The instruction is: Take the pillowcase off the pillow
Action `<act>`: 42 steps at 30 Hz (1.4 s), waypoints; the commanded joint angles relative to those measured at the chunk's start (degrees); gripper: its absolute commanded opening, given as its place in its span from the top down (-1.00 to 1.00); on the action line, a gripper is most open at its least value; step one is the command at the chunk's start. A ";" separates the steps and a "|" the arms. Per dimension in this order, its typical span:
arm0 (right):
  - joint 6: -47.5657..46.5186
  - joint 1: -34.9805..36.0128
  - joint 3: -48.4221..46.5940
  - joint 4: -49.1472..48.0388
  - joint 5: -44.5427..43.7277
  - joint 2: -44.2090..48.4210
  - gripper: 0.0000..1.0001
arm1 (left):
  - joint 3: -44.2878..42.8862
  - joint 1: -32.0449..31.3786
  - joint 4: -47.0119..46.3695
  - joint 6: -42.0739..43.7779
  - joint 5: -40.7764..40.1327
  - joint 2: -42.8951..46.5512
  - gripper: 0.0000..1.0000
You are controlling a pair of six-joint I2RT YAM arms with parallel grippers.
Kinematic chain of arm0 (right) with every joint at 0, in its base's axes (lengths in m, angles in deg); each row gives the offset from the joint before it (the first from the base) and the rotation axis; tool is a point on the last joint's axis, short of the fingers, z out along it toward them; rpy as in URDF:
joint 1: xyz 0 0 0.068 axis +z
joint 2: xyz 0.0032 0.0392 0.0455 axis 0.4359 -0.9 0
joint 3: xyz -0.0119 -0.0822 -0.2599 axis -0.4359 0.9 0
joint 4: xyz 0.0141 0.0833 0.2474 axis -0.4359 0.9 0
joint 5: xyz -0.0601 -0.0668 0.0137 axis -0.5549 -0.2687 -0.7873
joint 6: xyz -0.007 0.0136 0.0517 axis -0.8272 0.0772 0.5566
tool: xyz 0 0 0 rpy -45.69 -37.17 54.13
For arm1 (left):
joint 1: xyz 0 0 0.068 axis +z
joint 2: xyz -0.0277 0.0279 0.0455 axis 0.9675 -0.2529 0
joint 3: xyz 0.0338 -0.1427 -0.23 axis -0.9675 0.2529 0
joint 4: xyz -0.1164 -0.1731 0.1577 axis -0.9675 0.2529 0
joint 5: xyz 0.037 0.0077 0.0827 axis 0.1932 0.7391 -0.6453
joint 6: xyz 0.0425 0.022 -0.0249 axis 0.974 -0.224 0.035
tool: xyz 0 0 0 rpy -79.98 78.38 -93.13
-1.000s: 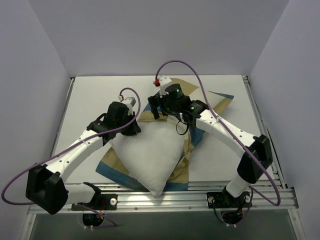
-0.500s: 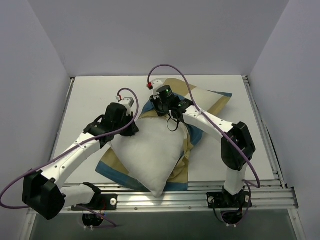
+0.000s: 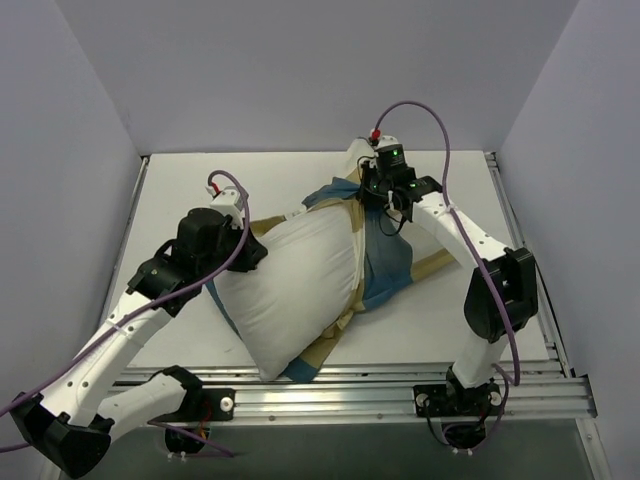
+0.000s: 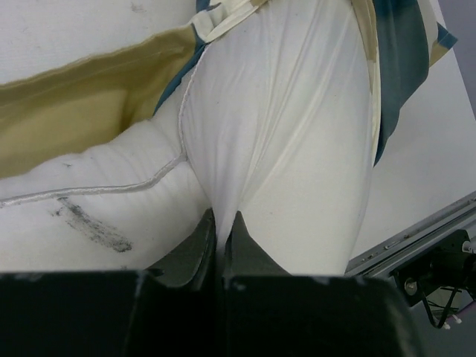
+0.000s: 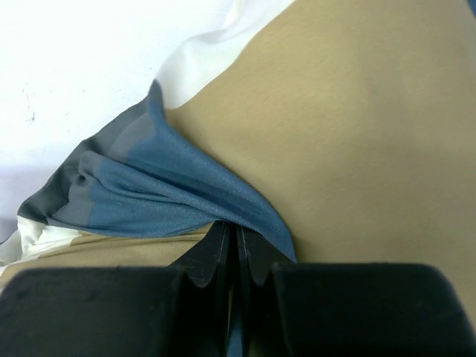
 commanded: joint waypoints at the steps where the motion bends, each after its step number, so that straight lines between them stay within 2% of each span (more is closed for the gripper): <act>1: -1.49 -15.14 -1.03 1.56 -30.92 -0.33 1.00 | -5.45 1.31 21.80 1.46 -7.41 9.89 0.95; 8: 3.53 -19.29 1.07 2.28 -29.54 0.99 1.00 | -7.92 1.58 29.55 0.67 -16.20 11.48 0.95; 11: 2.13 -17.72 3.09 -1.92 -21.29 2.13 1.00 | -6.00 1.67 25.35 1.63 -14.37 9.12 0.95; 12: 0.82 -16.75 3.62 -2.99 -15.87 3.01 1.00 | -5.38 1.67 21.24 2.33 -12.53 8.15 0.95; 15: -0.77 -12.01 4.59 -5.55 -8.46 4.07 1.00 | -4.58 1.67 12.72 3.21 -9.88 2.71 0.95; 17: -1.83 -10.07 4.51 -6.07 -5.10 4.42 0.90 | -5.28 1.67 8.56 3.74 -9.52 -2.04 0.94; 18: -1.57 -8.84 4.51 -6.25 -4.48 4.94 0.81 | -5.72 1.67 4.71 4.70 -9.70 -3.71 0.70; 19: -1.13 -8.57 4.51 -6.60 -0.38 5.30 0.48 | -6.33 1.75 3.20 5.15 -9.79 -6.68 0.55; 20: -0.87 -8.22 4.59 -7.13 0.96 5.82 0.33 | -7.12 1.75 1.79 5.59 -9.53 -8.02 0.39; 21: -0.52 -7.69 4.59 -7.22 1.67 6.70 0.22 | -9.22 1.75 -0.23 6.81 -9.09 -9.34 0.22; 22: -0.43 -7.43 4.51 -7.13 2.64 7.31 0.09 | -10.28 1.67 -0.94 7.34 -8.82 -11.44 -0.12; 25: -0.60 -6.29 4.85 -6.17 3.53 10.56 -0.15 | -14.49 0.88 -1.74 9.01 -5.93 -13.30 -0.58; 26: -0.52 -6.02 5.29 -6.08 3.61 12.75 -0.21 | -15.21 0.27 -1.91 9.45 -4.53 -13.31 -0.67; 30: 0.45 -4.53 10.46 -5.90 3.18 18.73 -0.53 | -16.01 -8.24 -2.80 16.29 -7.57 -11.90 -0.92; 31: 0.54 -3.74 11.53 -5.81 2.13 20.05 -0.58 | -15.57 -13.22 -2.88 17.53 -8.81 -11.46 -0.94; 35: 0.98 -1.63 17.41 -4.41 0.11 27.95 -0.74 | -11.27 -23.96 -5.25 22.37 -15.75 -11.28 -0.90; 38: 1.33 -0.75 22.42 -2.66 -0.25 32.87 -0.79 | -8.46 -27.94 -5.43 22.03 -20.15 -13.12 -0.88; 42: 1.77 0.75 28.75 -0.28 -0.61 39.21 -0.81 | -6.08 -29.45 -5.08 19.83 -22.97 -16.03 -0.88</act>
